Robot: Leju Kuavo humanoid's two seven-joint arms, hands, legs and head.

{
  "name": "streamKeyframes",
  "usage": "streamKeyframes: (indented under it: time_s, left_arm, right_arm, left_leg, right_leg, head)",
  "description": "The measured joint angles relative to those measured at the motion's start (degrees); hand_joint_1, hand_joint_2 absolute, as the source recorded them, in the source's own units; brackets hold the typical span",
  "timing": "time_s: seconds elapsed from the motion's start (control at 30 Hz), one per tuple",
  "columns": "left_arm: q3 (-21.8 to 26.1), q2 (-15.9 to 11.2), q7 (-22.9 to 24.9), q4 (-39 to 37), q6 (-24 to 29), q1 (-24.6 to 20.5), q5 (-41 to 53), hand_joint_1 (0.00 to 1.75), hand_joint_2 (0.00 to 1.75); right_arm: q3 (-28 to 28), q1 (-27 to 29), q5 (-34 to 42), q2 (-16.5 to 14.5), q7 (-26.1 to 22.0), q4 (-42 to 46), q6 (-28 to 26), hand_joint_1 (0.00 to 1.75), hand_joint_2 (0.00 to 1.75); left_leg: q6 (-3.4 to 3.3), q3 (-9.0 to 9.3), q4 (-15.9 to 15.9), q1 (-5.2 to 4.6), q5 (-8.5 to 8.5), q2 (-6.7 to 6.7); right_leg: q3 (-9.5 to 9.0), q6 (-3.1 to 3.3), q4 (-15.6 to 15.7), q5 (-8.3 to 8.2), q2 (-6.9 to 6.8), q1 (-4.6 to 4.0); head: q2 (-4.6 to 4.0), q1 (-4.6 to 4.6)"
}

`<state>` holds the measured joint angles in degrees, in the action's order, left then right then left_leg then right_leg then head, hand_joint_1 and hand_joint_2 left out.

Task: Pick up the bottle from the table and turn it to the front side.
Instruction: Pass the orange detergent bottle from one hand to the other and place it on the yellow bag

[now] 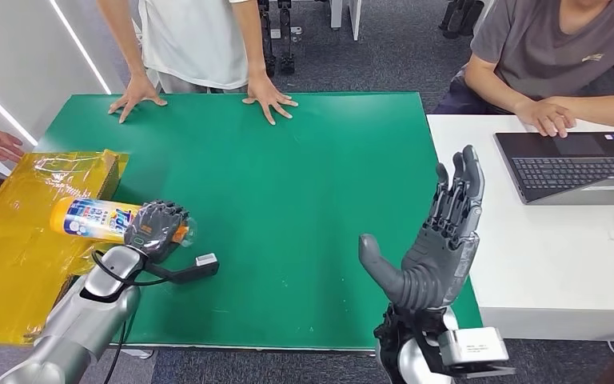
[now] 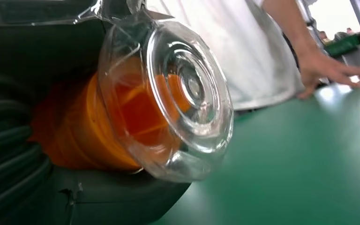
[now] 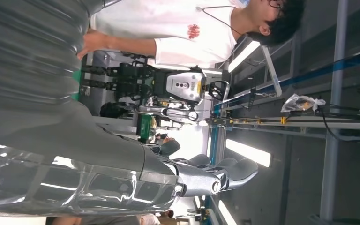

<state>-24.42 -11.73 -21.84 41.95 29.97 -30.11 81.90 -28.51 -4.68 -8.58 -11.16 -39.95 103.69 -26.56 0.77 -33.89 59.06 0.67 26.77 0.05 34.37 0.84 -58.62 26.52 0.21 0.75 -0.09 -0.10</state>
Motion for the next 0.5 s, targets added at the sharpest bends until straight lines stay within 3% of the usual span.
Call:
streamKeyframes:
  time_s: [0.5]
  left_arm:
    - [-2.5, -0.6, 0.1, -11.4, -1.7, -4.0, 1.4, 1.75, 1.75]
  right_arm:
    - [0.7, -0.6, 0.2, -1.5, 0.2, 1.1, 0.7, 0.00, 1.75]
  left_leg:
    - [0.02, 0.00, 0.0, 0.00, -0.02, -0.02]
  right_leg:
    - [-0.01, 0.00, 0.0, 0.00, -0.01, 0.00]
  head:
    - [0.00, 0.00]
